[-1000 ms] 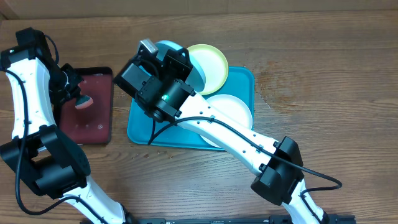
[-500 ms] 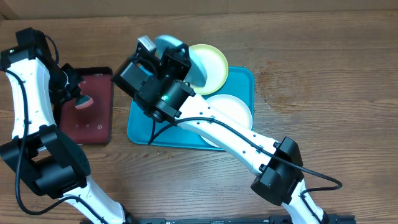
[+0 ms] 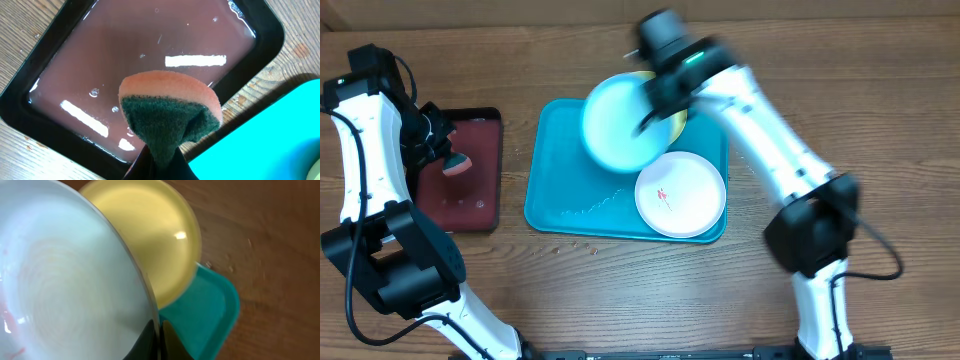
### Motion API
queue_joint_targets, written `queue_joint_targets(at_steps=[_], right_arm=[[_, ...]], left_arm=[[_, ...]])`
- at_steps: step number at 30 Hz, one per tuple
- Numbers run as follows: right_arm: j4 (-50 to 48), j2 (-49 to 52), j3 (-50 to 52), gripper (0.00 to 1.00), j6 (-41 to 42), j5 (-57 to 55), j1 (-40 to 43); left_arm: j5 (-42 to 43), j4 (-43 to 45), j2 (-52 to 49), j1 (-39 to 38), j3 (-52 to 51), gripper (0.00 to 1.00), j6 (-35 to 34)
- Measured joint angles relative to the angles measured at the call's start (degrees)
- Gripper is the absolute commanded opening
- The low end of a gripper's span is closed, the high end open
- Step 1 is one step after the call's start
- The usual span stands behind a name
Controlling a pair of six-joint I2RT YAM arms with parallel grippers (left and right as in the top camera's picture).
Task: Clean dirty plates on tray and stack at the side
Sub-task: 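Set the blue plate on the table right of the tray, release, then grip the yellow plate's edge with the right gripper and pull it toward center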
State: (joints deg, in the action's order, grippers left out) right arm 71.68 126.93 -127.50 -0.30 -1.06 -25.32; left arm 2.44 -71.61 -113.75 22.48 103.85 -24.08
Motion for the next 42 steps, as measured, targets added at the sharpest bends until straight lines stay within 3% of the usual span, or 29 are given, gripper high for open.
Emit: queue_joint_targets(at_steps=[4,9,15,25,26,27,28,29,37,42], right_arm=[[5.40,0.11,0.02,0.04,5.22,10.38,14.86],[11.69,1.09,0.04,0.04,8.26,13.90,27.12],[10.67,1.88,3.54,0.04,9.38,12.48,33.70],[1.01,2.10,16.94,0.04,9.70,7.76,38.91],[0.68,2.14,17.68,0.08,9.66,7.61,39.06],[0.35,2.14,18.21,0.25,9.70,7.58,39.12],[0.28,2.21,18.47,0.49,9.90,7.58,39.17],[0.22,2.25,18.47,0.56,9.81,7.58,39.17],[5.53,2.25,15.80,0.61,9.25,7.74,39.17],[9.86,2.21,5.73,0.61,7.23,13.22,38.42]], left_arm=[[0.00,0.04,0.00,0.00,0.00,0.04,0.00],[-0.02,0.44,0.00,-0.68,0.00,0.04,0.00],[0.00,0.44,0.00,-1.77,0.00,0.04,0.00],[0.00,0.42,0.00,-1.84,0.00,0.04,0.02],[0.00,0.42,0.00,-1.84,0.00,0.04,0.02],[0.00,0.42,0.00,-1.84,0.00,0.04,0.02],[0.00,0.44,0.00,-1.84,0.00,0.04,0.00],[0.00,0.42,0.00,-1.84,0.00,0.04,0.02],[0.00,0.46,0.00,-1.84,0.00,0.04,0.00],[1.33,0.68,0.00,-1.84,0.00,0.04,0.00]])
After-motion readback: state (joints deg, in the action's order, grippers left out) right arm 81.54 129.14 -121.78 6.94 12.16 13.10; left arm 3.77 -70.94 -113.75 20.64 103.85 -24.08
